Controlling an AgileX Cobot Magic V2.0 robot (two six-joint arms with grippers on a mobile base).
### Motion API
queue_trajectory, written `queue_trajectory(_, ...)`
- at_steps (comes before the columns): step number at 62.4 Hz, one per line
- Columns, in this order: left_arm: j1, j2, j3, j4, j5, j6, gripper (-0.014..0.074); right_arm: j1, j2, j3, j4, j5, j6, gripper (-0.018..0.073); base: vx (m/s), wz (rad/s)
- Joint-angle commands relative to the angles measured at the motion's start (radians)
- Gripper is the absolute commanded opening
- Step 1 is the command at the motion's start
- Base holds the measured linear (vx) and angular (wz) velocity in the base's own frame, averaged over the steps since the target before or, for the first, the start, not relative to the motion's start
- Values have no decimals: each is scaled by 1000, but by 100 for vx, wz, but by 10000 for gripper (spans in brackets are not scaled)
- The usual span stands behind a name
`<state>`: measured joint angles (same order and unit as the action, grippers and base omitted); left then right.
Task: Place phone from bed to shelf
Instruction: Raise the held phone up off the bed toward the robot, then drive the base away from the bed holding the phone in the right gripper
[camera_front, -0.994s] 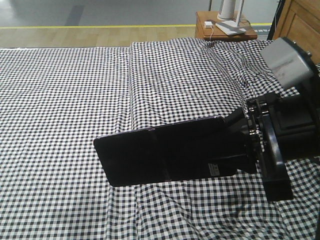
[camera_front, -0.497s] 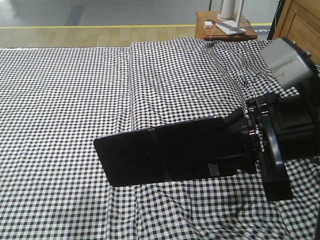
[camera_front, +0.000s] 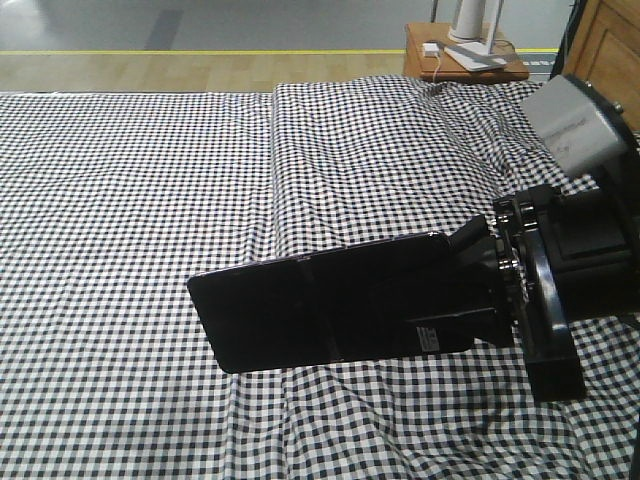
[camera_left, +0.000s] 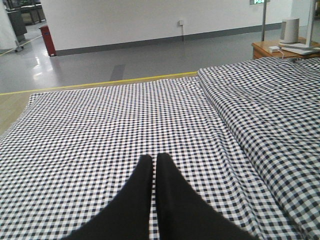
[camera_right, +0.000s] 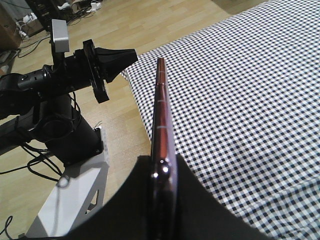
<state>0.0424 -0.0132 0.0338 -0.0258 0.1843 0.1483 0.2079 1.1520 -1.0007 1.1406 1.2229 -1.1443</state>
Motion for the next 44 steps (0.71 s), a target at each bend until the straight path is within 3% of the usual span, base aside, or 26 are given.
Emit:
queue_trajectory(1, -4, -13, -21, -9, -72, -6, 1, 0, -20, -25, 93, 63, -11, -2, -4, 15)
queue_trajectory(44, -4, -13, -21, -9, -72, -6, 1, 0, -20, -25, 94, 63, -12, -2, -9, 35)
